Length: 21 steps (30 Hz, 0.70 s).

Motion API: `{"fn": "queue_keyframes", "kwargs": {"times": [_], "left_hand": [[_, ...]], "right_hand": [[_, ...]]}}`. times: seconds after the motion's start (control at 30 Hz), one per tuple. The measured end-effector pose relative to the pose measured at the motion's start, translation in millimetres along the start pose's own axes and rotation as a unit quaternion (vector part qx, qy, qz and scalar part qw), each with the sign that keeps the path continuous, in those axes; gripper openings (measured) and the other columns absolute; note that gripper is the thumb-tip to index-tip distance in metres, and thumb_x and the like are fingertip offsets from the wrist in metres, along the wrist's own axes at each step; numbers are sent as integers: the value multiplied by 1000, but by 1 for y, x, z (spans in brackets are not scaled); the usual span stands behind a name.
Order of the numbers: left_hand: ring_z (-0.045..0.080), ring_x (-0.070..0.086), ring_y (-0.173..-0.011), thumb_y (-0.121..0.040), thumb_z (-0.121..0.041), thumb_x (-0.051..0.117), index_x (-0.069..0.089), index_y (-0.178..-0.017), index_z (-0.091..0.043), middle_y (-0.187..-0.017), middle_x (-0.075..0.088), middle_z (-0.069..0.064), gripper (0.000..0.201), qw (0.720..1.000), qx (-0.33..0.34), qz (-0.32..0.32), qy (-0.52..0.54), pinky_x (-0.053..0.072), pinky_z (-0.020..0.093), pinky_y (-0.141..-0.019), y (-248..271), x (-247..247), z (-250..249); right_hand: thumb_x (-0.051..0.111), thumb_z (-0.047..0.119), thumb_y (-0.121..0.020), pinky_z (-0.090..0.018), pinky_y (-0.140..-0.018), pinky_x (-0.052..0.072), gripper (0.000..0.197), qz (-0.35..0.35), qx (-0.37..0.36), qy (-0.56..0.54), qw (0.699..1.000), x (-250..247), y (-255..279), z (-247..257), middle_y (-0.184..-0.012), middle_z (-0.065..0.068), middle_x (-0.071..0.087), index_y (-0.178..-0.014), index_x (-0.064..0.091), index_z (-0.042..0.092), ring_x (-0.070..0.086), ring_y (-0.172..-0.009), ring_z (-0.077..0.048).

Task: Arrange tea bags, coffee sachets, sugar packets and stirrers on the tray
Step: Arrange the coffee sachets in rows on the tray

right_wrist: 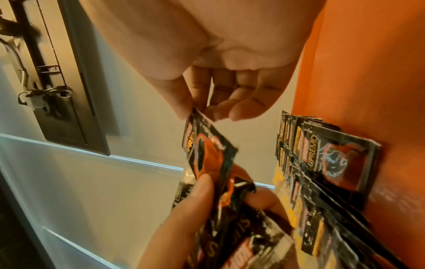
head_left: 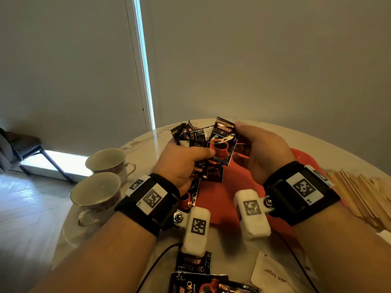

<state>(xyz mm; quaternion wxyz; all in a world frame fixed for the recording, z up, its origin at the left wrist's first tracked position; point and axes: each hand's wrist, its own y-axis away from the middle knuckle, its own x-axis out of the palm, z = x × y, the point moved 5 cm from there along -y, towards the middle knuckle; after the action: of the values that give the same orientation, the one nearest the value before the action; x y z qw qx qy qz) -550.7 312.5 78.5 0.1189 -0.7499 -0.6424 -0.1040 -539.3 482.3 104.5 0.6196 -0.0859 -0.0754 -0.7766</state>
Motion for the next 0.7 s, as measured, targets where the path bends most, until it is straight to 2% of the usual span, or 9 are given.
{"fn": "queue_keyframes", "kwargs": {"times": [0.07, 0.13, 0.17, 0.23, 0.3, 0.37, 0.5, 0.7], "left_hand": [[46, 75, -99, -68, -2, 81, 66, -124, 3, -111, 75, 27, 58, 1000, -4, -19, 10, 58, 67, -88, -1, -3, 0], [46, 75, -97, -77, 3, 79, 68, -122, 3, -108, 76, 26, 47, 999, -7, -35, 16, 60, 64, -85, -1, -5, 0], [45, 75, -96, -81, 4, 77, 69, -121, 2, -107, 76, 25, 41, 999, -7, -45, 19, 61, 62, -82, -1, -6, 0], [44, 76, -95, -83, 1, 75, 70, -117, 0, -104, 77, 23, 35, 997, 4, -77, 27, 62, 61, -80, 0, -10, -4], [44, 75, -95, -75, -3, 77, 68, -114, 1, -101, 77, 23, 40, 992, 23, -121, 41, 60, 66, -82, -1, -16, -9], [44, 76, -93, -69, -4, 75, 67, -113, 2, -99, 77, 22, 45, 985, 34, -158, 54, 59, 69, -81, -2, -23, -13], [45, 76, -84, -83, 8, 68, 64, -118, 2, -101, 75, 28, 35, 980, 18, -181, 80, 61, 66, -70, -2, -28, -15], [44, 77, -82, -80, 4, 70, 64, -119, 3, -101, 76, 26, 40, 978, -4, -182, 97, 60, 69, -71, -3, -32, -15]], "right_hand": [[67, 27, -96, -28, -58, 51, 18, 21, 6, 3, 1000, 2, 1, -2, -80, -2, 72, -103, 72, 11, 66, -64, -13], [70, 13, -93, -31, -61, 54, 17, 54, 0, 32, 998, 6, 2, -4, -90, -13, 73, -108, 69, 4, 67, -75, -23], [70, 5, -90, -31, -62, 57, 19, 54, -4, 40, 998, 7, 2, -5, -94, -17, 72, -109, 68, 0, 67, -78, -25], [72, -3, -87, -30, -61, 58, 21, 31, -8, 35, 999, 3, 0, -9, -90, -16, 70, -107, 67, -3, 66, -73, -23], [74, -4, -85, -29, -61, 58, 17, 1, 11, 20, 1000, -4, -3, -15, -78, -9, 69, -98, 66, 2, 66, -65, -18], [71, -5, -87, -28, -60, 57, 13, -19, 66, 17, 997, -12, -5, -28, -74, -7, 69, -92, 65, 5, 65, -64, -17], [67, -5, -88, -29, -58, 56, 8, -50, 171, 82, 981, -30, -4, -52, -80, -13, 70, -95, 66, 0, 66, -67, -21], [71, -5, -86, -33, -67, 59, 9, -35, 185, 189, 964, -25, -6, -49, -83, -16, 70, -95, 70, -4, 67, -70, -22]]}}
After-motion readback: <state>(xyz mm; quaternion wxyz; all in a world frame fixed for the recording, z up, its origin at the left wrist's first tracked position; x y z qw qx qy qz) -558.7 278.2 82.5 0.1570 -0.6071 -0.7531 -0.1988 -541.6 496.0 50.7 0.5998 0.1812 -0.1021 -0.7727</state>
